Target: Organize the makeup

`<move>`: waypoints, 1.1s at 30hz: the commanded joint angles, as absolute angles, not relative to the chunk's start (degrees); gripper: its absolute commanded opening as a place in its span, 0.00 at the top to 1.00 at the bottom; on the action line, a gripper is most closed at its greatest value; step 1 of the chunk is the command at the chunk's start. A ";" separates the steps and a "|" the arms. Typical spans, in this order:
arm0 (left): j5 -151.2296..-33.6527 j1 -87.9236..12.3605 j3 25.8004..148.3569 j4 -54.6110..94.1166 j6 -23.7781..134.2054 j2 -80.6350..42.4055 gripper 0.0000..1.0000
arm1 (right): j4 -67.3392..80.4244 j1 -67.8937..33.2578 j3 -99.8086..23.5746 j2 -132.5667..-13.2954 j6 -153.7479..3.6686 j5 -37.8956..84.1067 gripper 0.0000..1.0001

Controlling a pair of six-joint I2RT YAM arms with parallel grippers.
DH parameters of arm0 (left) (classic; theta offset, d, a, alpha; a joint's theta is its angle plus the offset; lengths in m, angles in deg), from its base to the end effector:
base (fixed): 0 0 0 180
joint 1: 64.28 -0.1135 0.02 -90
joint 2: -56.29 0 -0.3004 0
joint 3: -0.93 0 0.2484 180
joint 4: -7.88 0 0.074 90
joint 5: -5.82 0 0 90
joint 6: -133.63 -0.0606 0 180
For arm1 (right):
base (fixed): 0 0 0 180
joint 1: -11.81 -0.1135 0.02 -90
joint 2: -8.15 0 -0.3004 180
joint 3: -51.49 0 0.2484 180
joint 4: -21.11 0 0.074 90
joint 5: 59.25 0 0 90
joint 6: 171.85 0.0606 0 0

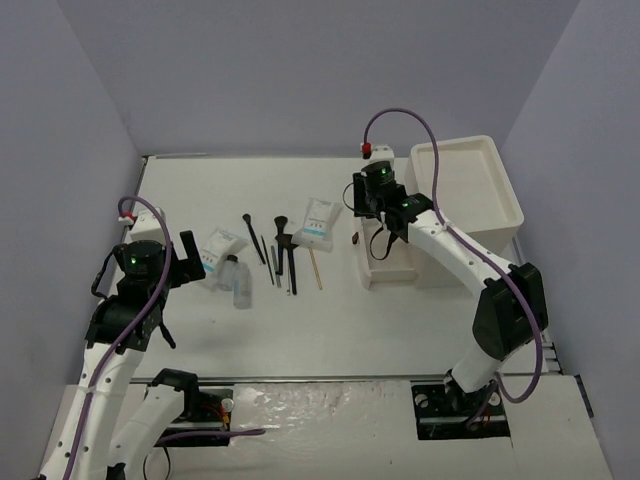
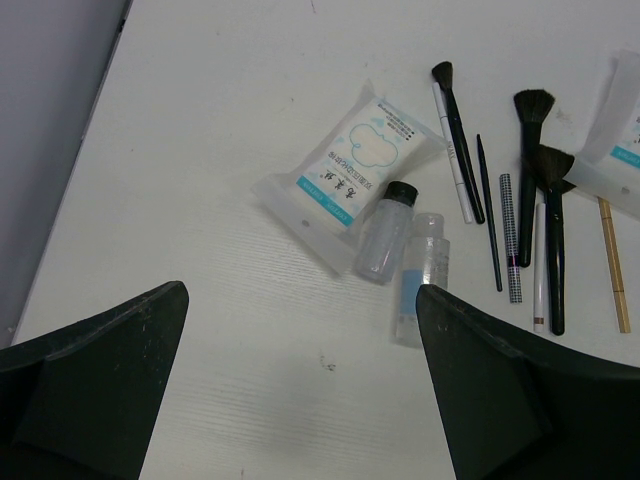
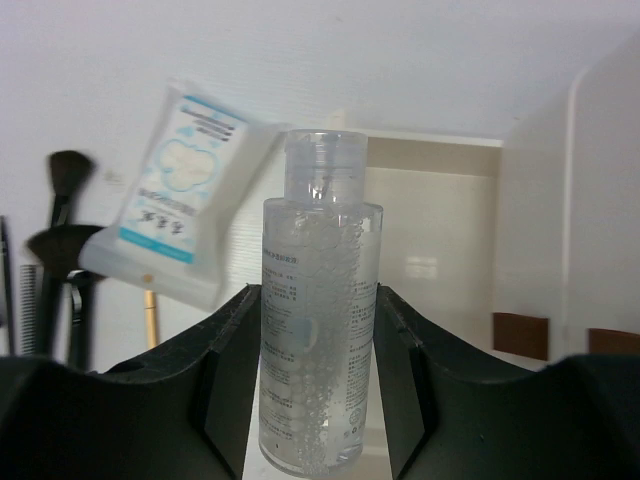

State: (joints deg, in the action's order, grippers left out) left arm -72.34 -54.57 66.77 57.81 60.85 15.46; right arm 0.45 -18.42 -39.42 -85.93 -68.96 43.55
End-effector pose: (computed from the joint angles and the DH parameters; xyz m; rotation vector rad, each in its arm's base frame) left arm 0.1388 -0.0111 0.3588 -0.2621 1.9799 -0.0951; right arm 0.3620 0.1954 0.3456 -0.1554 1.9794 0.2675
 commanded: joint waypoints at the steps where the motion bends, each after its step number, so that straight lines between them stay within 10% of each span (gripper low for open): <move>1: -72.68 -54.96 68.61 55.10 61.65 14.60 0.03 | 0.12 -16.43 -37.79 -88.49 -73.45 44.63 0.96; 6: -72.92 -54.96 68.69 55.17 61.65 14.21 0.03 | 1.17 -14.61 -37.32 -92.13 -73.18 44.73 0.93; 23: -73.32 -55.05 68.72 55.27 61.56 13.70 0.03 | 0.06 -17.81 -39.16 -87.14 -71.18 45.28 0.11; 33: -81.80 -54.39 69.89 55.68 61.79 9.17 0.03 | 1.01 -27.10 -37.08 -79.63 -62.27 43.66 0.00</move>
